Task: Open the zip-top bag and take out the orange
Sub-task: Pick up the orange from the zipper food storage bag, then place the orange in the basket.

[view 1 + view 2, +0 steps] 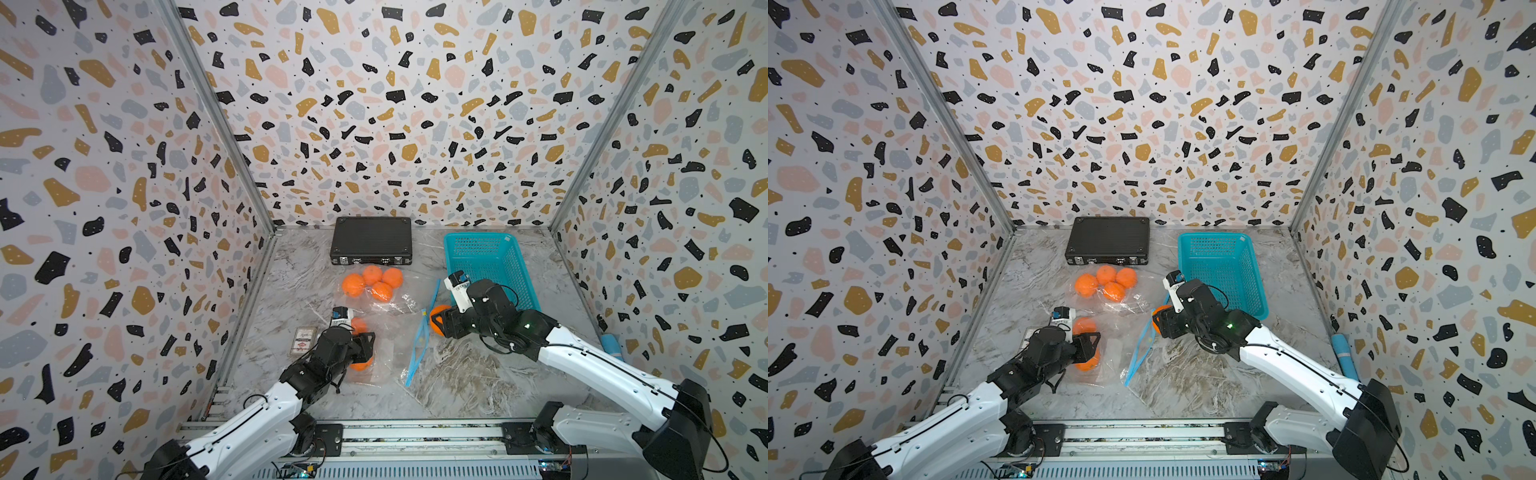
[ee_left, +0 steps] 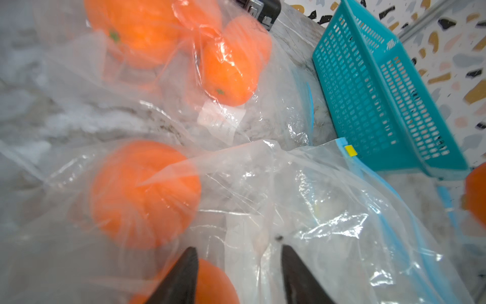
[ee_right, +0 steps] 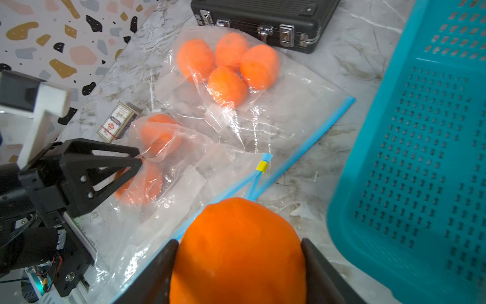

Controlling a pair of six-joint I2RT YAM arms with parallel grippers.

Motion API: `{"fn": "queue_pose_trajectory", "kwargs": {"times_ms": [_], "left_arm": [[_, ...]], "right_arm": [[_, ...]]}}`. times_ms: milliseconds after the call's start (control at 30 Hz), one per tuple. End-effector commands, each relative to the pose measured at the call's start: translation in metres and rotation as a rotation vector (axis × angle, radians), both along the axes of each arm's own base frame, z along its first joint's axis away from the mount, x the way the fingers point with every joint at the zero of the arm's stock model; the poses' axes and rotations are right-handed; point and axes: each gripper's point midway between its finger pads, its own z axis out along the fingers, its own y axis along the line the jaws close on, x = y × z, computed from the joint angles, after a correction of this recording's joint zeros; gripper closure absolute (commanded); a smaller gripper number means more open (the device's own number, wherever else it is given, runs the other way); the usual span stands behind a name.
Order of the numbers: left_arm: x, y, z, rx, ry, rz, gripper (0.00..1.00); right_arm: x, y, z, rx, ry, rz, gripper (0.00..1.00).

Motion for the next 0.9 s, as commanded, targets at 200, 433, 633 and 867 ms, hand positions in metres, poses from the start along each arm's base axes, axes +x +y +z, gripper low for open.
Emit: {"fn": "queue_pose_trajectory", "kwargs": {"times_ms": [200,433,633,867], "left_arm": [[0.001,-0.029,0.068,-0.069,-0.118,-0.094,0.19],[-0.008,-0.078,0.100,-0.043,-0.214,-0.260,0.18],[-0.008,-0.097,0.097,-0.041,-0.207,-0.317,0.18],[-0.012,-0.092,0.085,-0.023,-0.184,-0.312,0.19]], "right_arm": [[0.042,-0.065,0.010,-0.034,0.189,-0.214,0.58],[0.072,-0.073,-0.020,0.022,0.416,-0.228,0.58],[0.094,-0.081,-0.055,0.053,0.592,-0.242,0.58],[0.108,-0.091,-0.100,0.039,0.732,-0.257,0.59]]}}
